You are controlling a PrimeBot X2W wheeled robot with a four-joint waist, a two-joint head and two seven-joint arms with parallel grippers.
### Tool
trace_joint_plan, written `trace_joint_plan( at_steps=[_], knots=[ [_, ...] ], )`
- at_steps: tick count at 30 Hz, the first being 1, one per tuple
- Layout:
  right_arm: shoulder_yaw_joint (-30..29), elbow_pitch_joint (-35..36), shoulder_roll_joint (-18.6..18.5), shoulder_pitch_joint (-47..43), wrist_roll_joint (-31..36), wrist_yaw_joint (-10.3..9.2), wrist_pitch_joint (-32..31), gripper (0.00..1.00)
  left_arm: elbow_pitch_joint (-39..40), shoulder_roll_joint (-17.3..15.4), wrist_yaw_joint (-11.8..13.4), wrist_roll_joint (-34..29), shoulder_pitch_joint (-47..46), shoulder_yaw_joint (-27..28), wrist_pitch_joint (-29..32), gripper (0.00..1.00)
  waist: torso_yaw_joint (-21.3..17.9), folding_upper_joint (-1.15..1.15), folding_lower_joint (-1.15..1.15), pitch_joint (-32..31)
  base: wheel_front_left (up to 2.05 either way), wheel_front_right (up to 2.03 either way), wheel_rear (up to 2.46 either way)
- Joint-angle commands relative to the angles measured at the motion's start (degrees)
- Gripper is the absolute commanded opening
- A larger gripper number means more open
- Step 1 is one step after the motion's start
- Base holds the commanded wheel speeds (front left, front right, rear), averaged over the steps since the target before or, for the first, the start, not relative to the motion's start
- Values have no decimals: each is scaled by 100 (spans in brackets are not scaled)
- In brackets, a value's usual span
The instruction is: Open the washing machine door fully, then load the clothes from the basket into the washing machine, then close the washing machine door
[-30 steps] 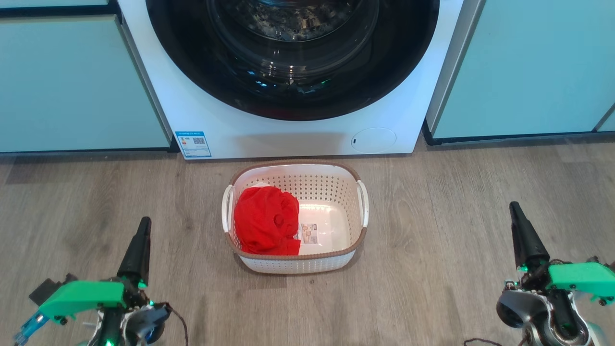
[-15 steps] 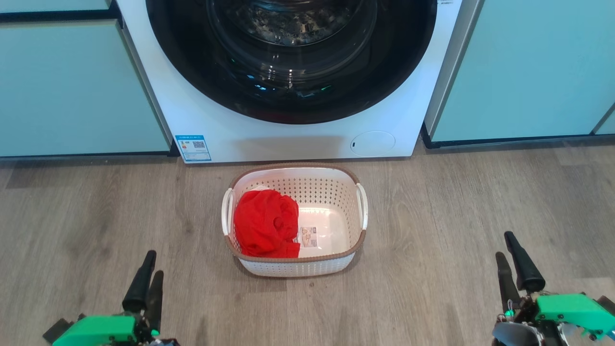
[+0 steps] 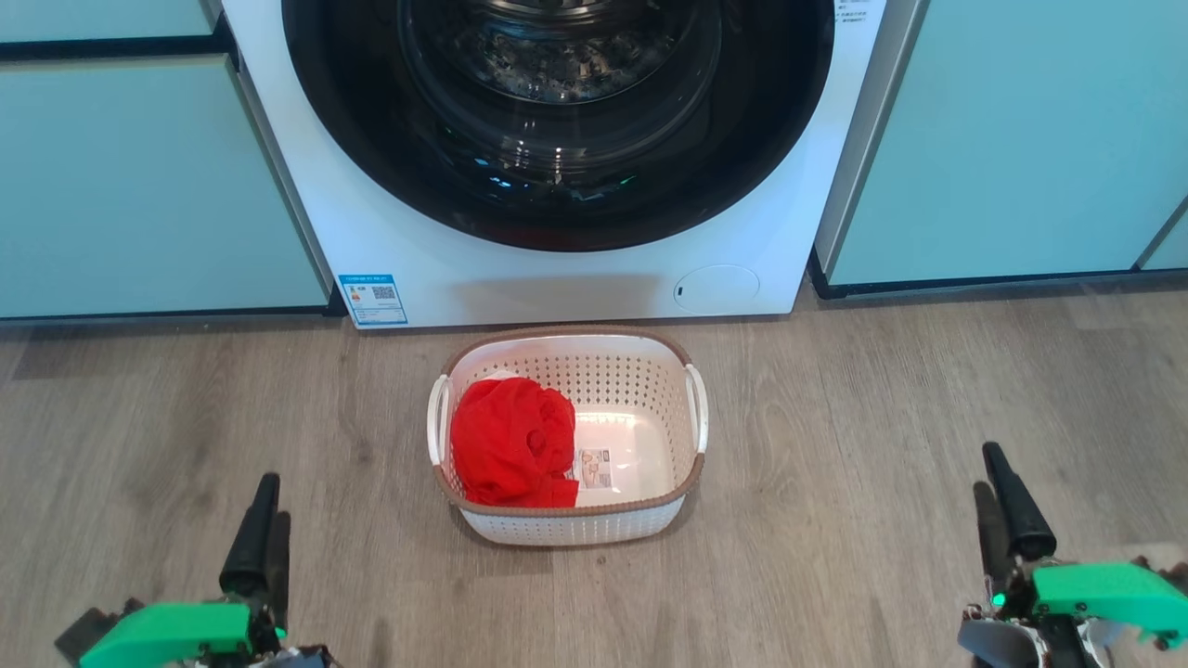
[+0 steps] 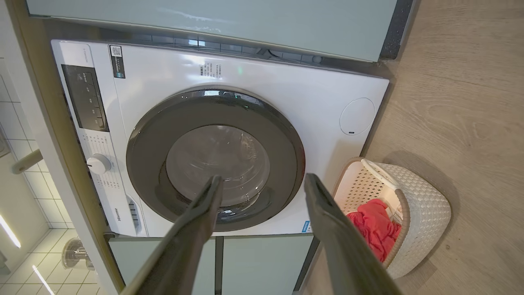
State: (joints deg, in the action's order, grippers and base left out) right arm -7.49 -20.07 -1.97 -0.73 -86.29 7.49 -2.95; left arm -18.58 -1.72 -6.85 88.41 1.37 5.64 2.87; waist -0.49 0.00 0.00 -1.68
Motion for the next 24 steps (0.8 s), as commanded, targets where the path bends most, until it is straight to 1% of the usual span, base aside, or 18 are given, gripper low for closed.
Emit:
trace_joint_plan(
  at_steps=[1, 16, 21, 24],
  knots=[
    [-29, 258, -42, 263, 176, 0, 71, 100, 270, -37, -13, -153, -169, 96, -76, 100, 1, 0, 0, -9, 0, 0, 0],
    [-40, 870, -49, 412, 1732, 0, 324, 100, 764, -49, -19, -1224, -301, 352, -327, 100, 85, 0, 0, -27, 0, 0, 0],
    [25, 1120, -51, 462, 2275, 0, 408, 100, 1042, -53, 59, -1660, -350, 422, -411, 100, 118, 0, 0, -42, 0, 0, 0],
    [83, 1274, -53, 495, 2600, 0, 459, 100, 1285, -55, 176, -2001, -362, 396, -461, 100, 137, 0, 0, -53, 0, 0, 0]
  ],
)
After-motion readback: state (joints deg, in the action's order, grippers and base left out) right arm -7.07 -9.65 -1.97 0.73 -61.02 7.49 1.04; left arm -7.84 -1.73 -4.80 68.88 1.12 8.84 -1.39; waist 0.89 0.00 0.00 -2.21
